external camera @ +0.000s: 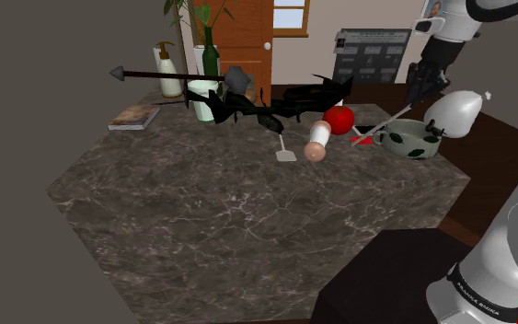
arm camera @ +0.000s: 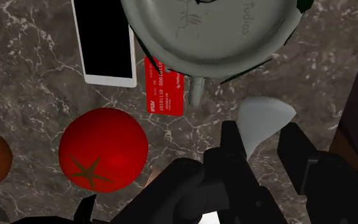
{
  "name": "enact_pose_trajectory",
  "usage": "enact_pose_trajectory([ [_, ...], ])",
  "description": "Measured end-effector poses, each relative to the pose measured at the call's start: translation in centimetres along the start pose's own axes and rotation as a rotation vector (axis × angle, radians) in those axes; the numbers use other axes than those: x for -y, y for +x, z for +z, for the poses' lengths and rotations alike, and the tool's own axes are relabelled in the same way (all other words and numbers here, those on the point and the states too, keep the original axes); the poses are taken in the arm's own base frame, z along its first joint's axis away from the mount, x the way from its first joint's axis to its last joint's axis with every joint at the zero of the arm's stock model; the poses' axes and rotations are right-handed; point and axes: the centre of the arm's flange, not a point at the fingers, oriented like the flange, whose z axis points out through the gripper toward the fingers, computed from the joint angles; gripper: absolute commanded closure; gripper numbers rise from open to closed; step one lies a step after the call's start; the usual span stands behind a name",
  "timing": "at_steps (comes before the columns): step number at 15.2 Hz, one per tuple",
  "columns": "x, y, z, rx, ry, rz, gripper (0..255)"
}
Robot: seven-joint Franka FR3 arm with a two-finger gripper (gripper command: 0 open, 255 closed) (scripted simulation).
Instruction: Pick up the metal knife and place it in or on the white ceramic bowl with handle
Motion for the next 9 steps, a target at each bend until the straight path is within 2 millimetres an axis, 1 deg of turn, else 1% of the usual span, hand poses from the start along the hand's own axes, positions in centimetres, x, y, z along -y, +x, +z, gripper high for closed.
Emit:
enact_pose_trajectory([
  [3,-1.1,-4.3,-0.1,0.000,0.000,0.000,255],
  [5,-2.0,-6.4,-0.6,-0.001,0.000,0.000,255],
  [7,-3.0,-8.8,-0.5,0.000,0.000,0.000,255],
  [9,-3.6,-11.6,-1.0,0.000,0.000,0.000,255],
])
